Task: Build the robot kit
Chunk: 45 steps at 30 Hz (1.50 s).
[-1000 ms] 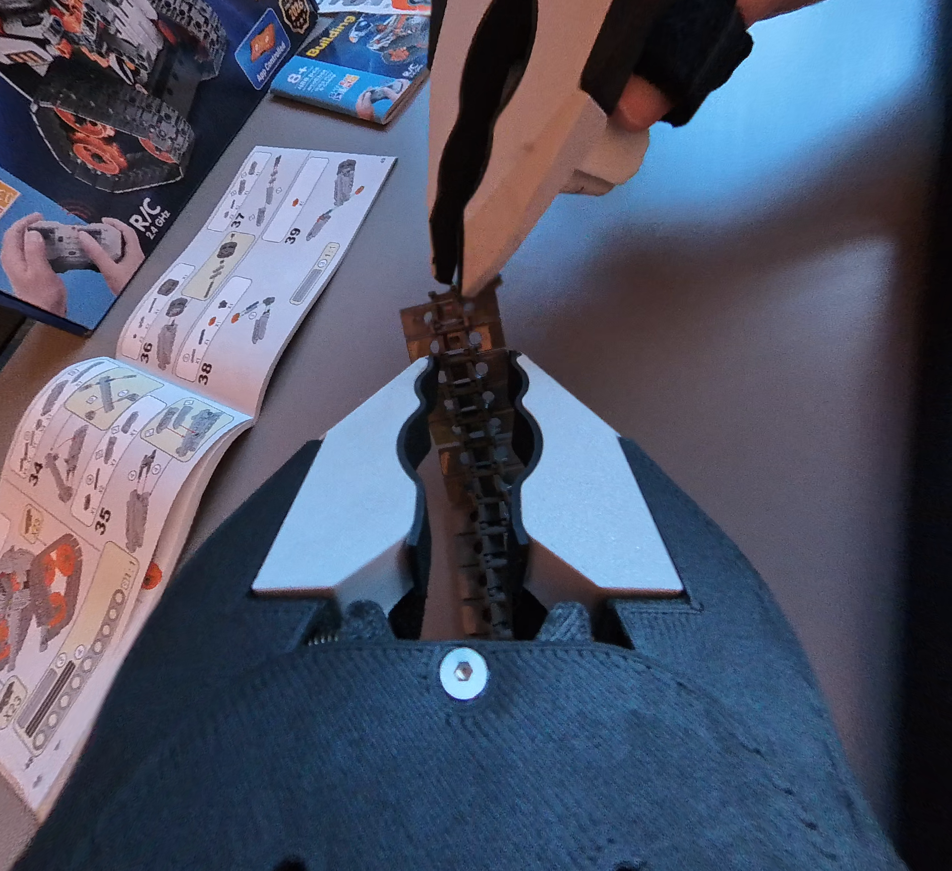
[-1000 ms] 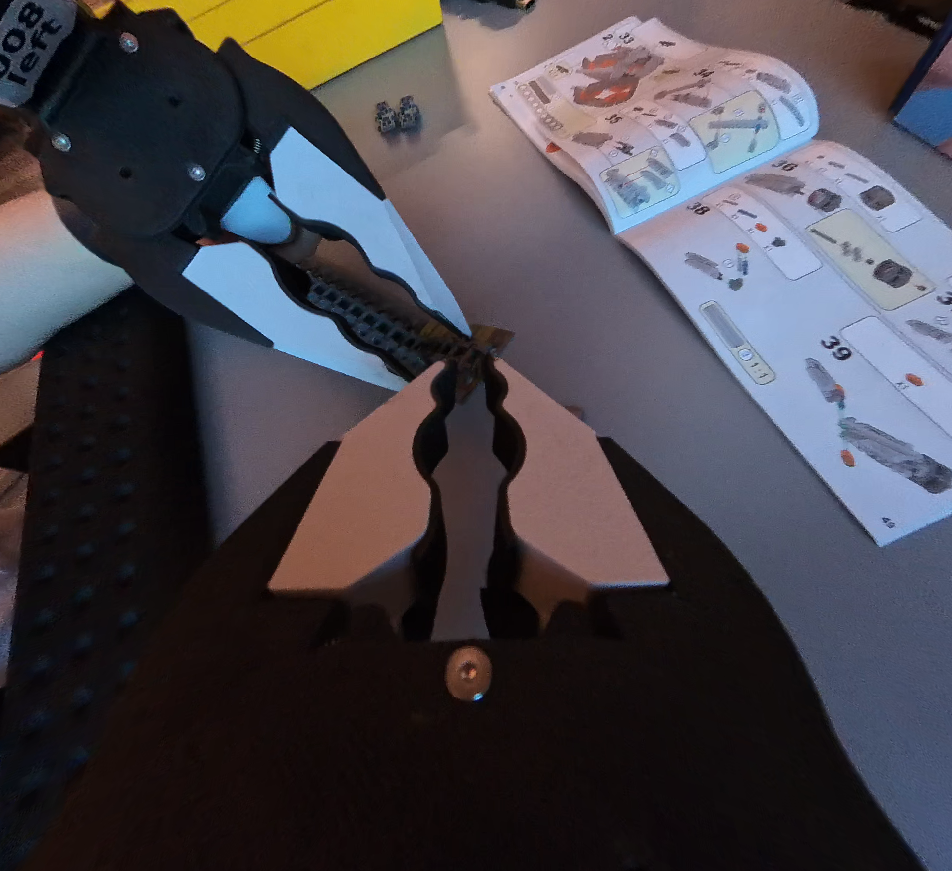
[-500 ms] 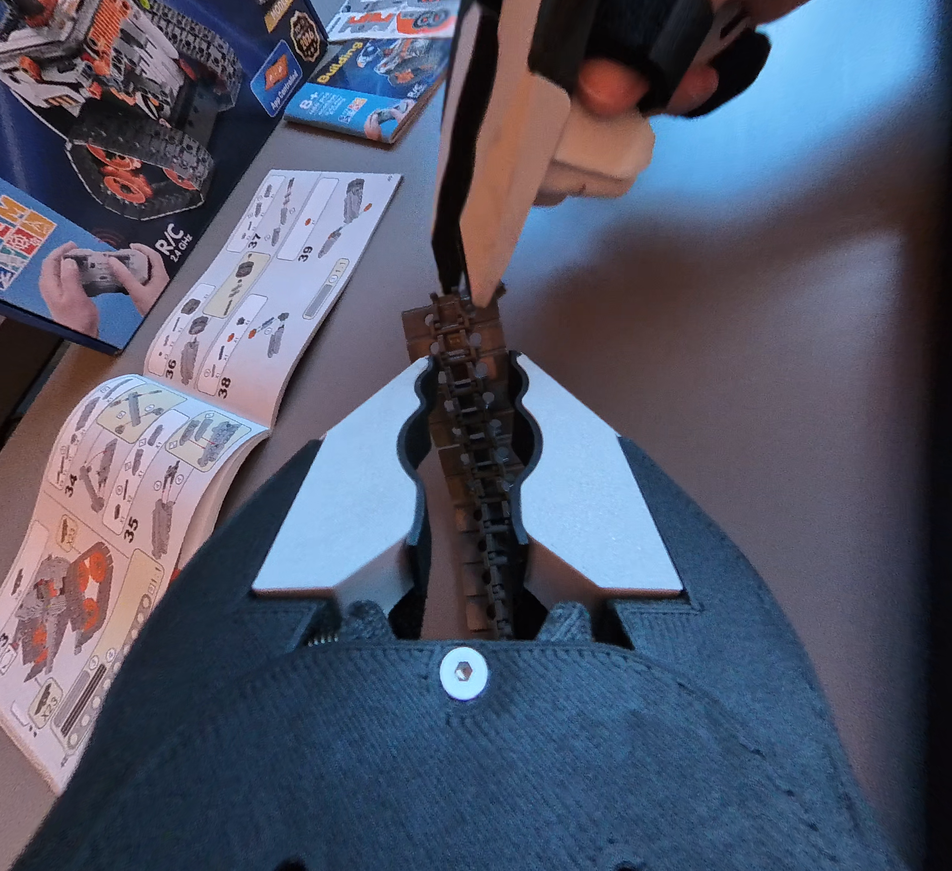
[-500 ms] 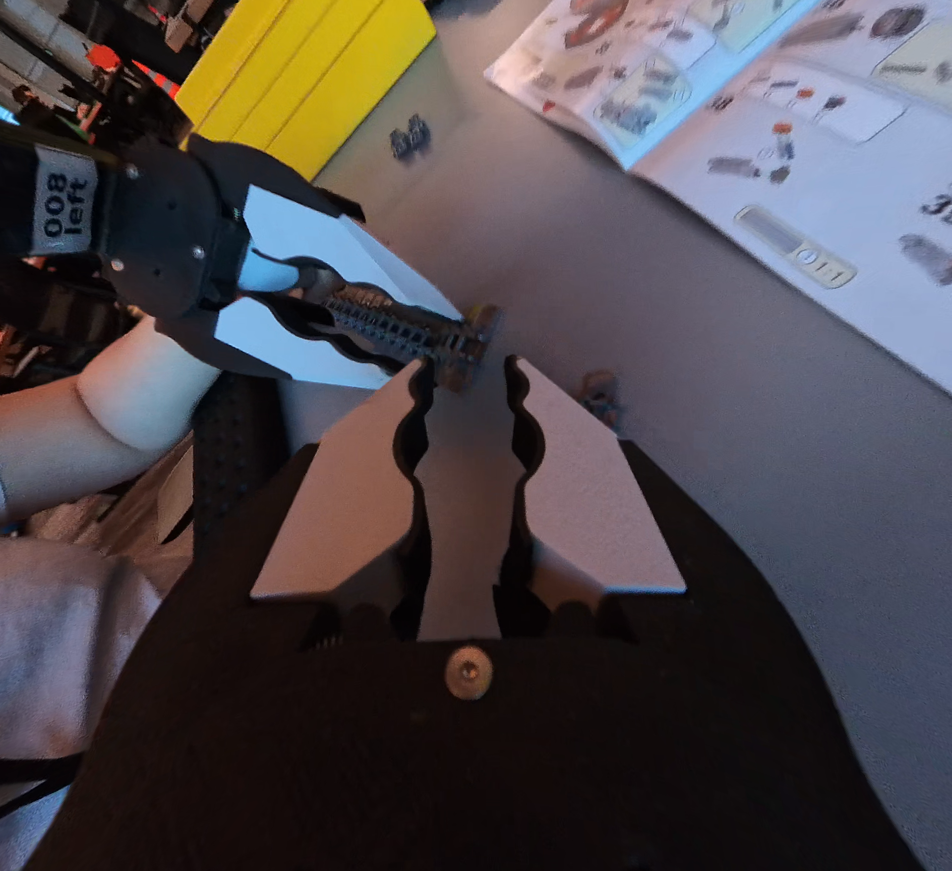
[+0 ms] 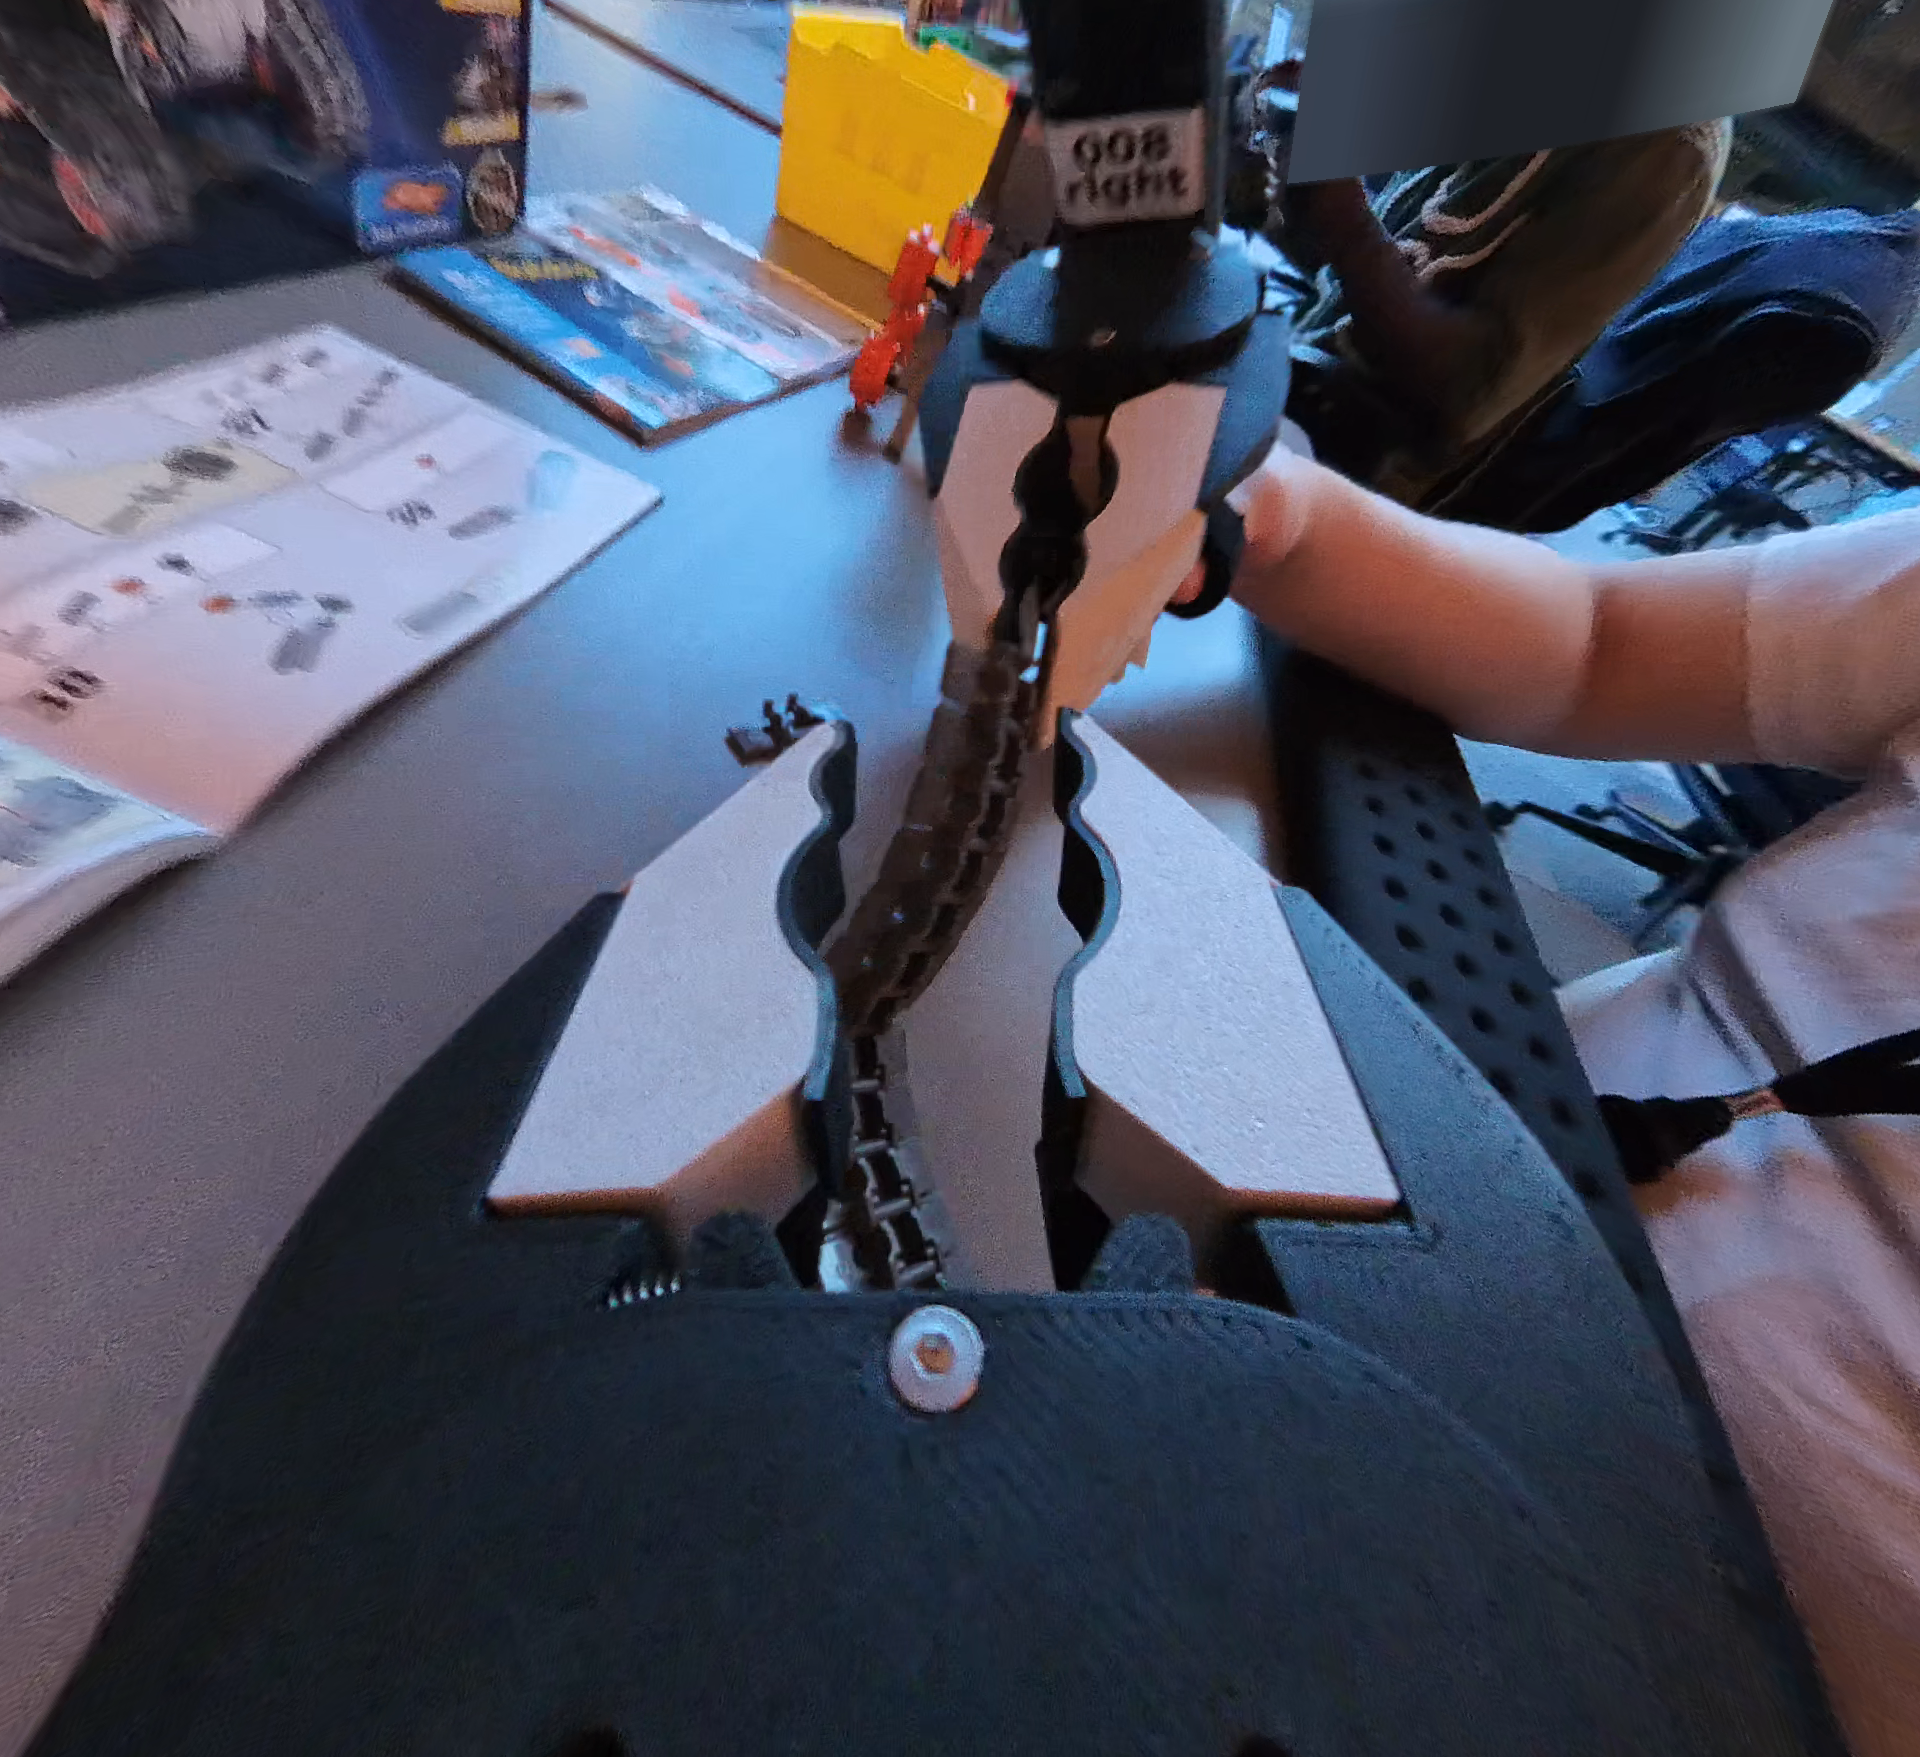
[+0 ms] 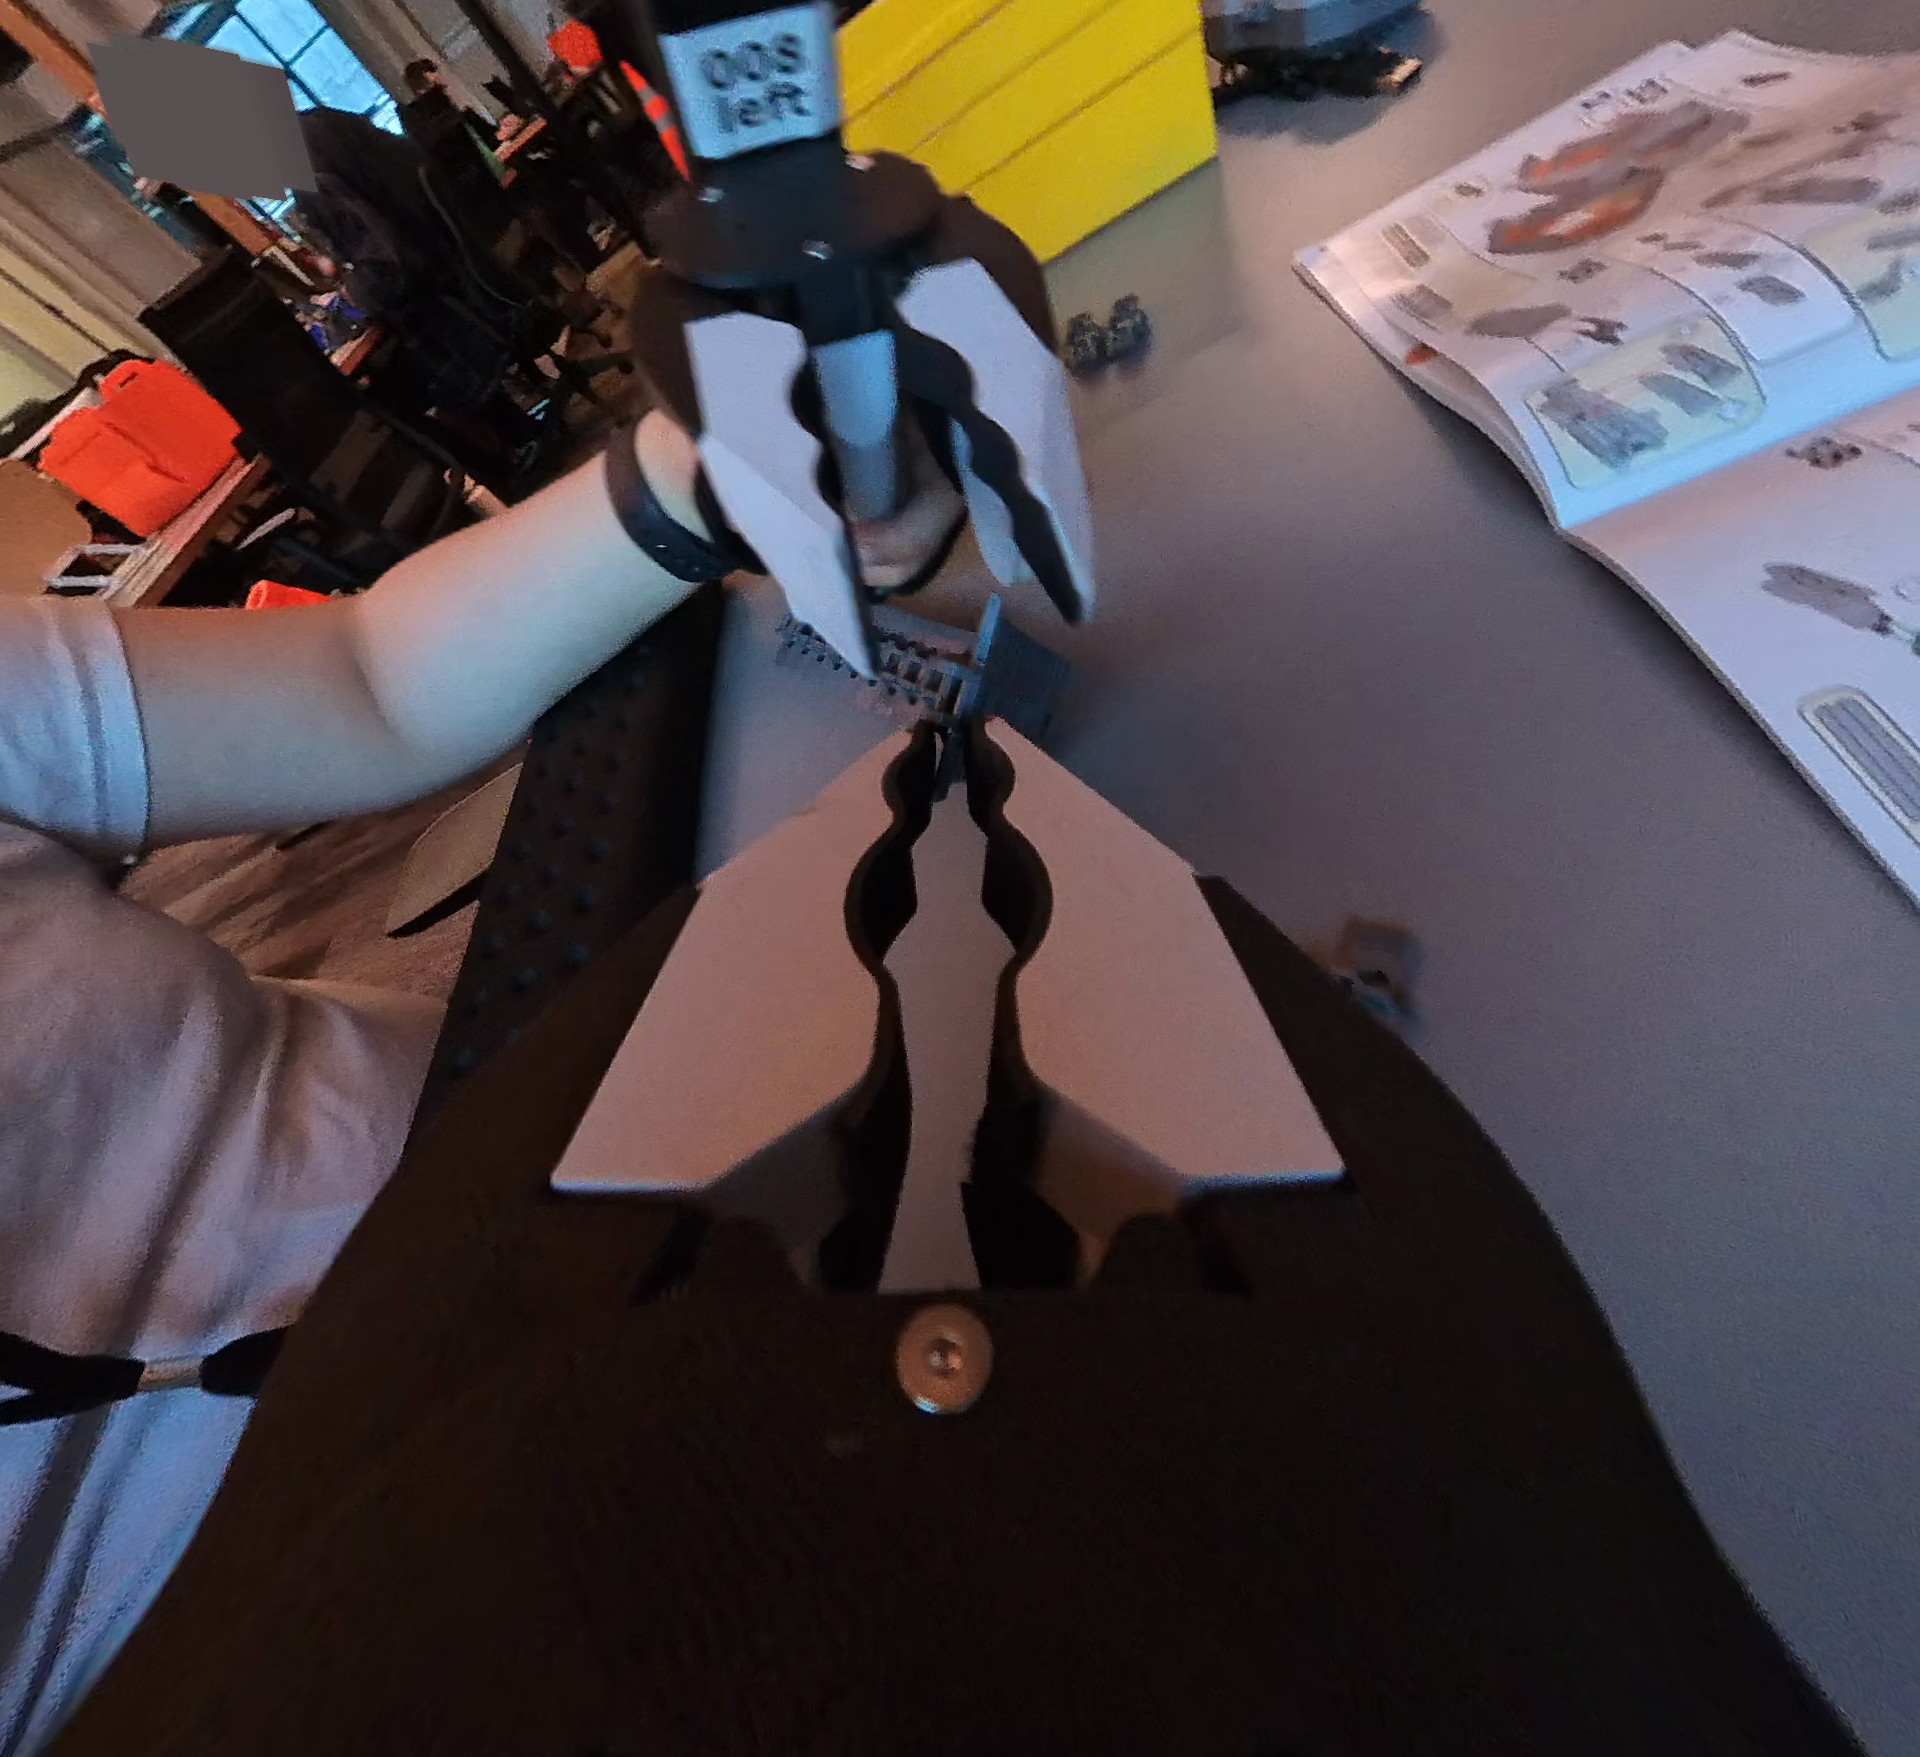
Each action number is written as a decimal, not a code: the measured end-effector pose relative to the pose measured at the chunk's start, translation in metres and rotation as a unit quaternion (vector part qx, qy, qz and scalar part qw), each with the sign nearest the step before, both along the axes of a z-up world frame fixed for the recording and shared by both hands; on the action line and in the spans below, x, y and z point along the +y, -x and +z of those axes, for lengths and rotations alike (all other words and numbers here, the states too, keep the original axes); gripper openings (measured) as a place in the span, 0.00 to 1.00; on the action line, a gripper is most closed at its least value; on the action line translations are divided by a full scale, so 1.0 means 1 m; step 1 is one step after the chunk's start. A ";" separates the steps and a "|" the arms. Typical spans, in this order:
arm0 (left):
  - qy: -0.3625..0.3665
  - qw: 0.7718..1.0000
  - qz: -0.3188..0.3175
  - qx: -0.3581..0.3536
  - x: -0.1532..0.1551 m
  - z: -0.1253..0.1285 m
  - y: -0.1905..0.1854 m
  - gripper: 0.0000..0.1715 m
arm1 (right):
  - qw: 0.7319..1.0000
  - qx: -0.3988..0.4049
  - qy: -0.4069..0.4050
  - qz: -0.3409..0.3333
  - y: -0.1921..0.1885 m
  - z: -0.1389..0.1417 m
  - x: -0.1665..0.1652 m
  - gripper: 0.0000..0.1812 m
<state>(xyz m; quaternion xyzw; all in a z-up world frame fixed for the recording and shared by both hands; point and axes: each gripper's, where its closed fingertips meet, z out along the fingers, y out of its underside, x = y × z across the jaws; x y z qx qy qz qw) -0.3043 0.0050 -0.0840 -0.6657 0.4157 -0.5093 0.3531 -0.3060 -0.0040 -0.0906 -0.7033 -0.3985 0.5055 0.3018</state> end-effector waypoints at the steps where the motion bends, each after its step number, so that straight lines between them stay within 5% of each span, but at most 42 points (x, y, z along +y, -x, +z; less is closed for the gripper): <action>1: 0.019 1.000 -0.009 0.009 -0.001 -0.006 -0.001 0.21 | 1.000 0.003 -0.008 0.007 0.001 0.002 -0.002 0.02; 9: 0.098 0.992 -0.071 -0.030 -0.013 -0.004 -0.005 0.07 | 0.999 0.000 -0.028 0.033 0.003 -0.002 -0.008 0.02; 13: 0.118 0.989 -0.074 -0.056 -0.011 0.001 -0.007 0.08 | 0.999 0.003 -0.031 0.026 0.002 -0.001 -0.004 0.02; 23: 0.062 0.997 -0.043 -0.024 -0.002 -0.001 -0.009 0.04 | 0.999 -0.017 -0.051 0.009 -0.008 -0.005 0.011 0.05; 28: 0.073 0.997 -0.015 -0.009 0.011 -0.008 0.005 0.04 | 0.972 -0.150 -0.152 -0.099 -0.037 -0.025 0.051 0.11; 30: 0.082 0.996 -0.016 -0.012 0.012 -0.008 0.006 0.04 | 0.968 -0.182 -0.132 -0.113 -0.044 -0.033 0.052 0.10; 34: 0.087 0.996 -0.008 -0.016 0.016 -0.008 0.007 0.04 | 0.970 -0.209 -0.076 -0.100 -0.046 -0.050 0.043 0.10; 39: 0.108 0.994 0.001 -0.033 0.022 -0.008 0.010 0.04 | 0.935 -0.289 -0.185 -0.090 -0.050 -0.055 0.046 0.11; 45: 0.110 0.993 0.000 -0.034 0.022 -0.008 0.010 0.04 | 0.959 -0.244 -0.057 -0.134 -0.057 -0.064 0.053 0.09</action>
